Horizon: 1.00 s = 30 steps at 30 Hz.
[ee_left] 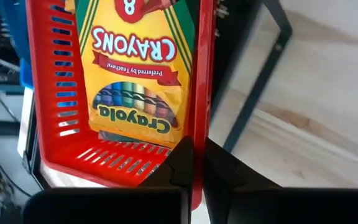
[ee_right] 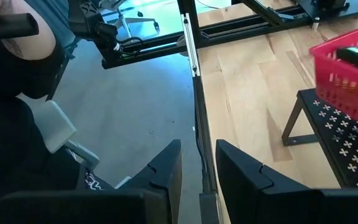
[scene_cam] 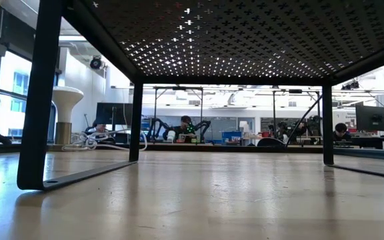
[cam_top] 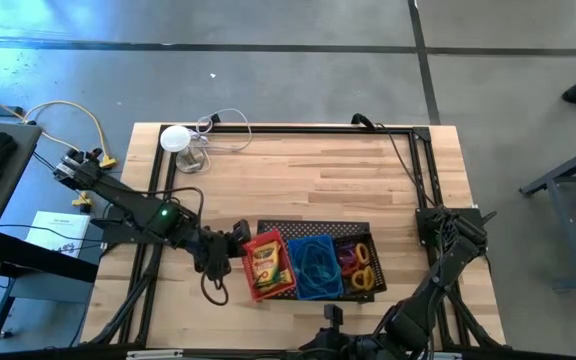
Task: Pick & Place Office Desk Supplies
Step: Put the red bin with crayon boxes on the shelf
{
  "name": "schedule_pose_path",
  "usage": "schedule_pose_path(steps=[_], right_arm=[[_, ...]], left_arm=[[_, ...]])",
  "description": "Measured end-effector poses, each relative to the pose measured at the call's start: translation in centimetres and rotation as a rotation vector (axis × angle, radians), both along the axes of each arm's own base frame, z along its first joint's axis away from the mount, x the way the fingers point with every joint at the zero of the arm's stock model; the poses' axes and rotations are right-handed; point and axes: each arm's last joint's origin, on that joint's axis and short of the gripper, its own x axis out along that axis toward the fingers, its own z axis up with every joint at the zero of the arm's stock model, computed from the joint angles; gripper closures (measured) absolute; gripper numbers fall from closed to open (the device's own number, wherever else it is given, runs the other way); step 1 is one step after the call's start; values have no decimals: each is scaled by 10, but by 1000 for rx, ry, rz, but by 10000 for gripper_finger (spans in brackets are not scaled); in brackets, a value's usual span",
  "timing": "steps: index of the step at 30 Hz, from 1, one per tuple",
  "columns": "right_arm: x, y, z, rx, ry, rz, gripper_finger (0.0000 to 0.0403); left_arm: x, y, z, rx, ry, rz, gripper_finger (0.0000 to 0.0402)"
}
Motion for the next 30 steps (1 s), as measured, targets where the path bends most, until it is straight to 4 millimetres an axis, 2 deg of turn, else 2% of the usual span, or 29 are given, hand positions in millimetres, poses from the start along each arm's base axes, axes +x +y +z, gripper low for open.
schedule_pose_path(steps=[6, 11, 18, 25, 30], right_arm=[[0, 0, 0, -16, -2, 9, 317], [0, 0, 0, -18, -4, 5, 317], [0, 0, 0, -18, -5, 4, 317], [0, 0, 0, -19, -6, 3, 317], [0, 0, 0, -19, -6, 3, 317]], left_arm=[[1, 0, 0, -52, 1, 31, 390], [-2, 1, -2, 46, 30, -60, 390], [-3, 2, -3, 64, 47, -76, 389], [-2, 1, -3, -41, 48, 34, 389], [-2, 2, -3, -58, 44, 52, 389]])
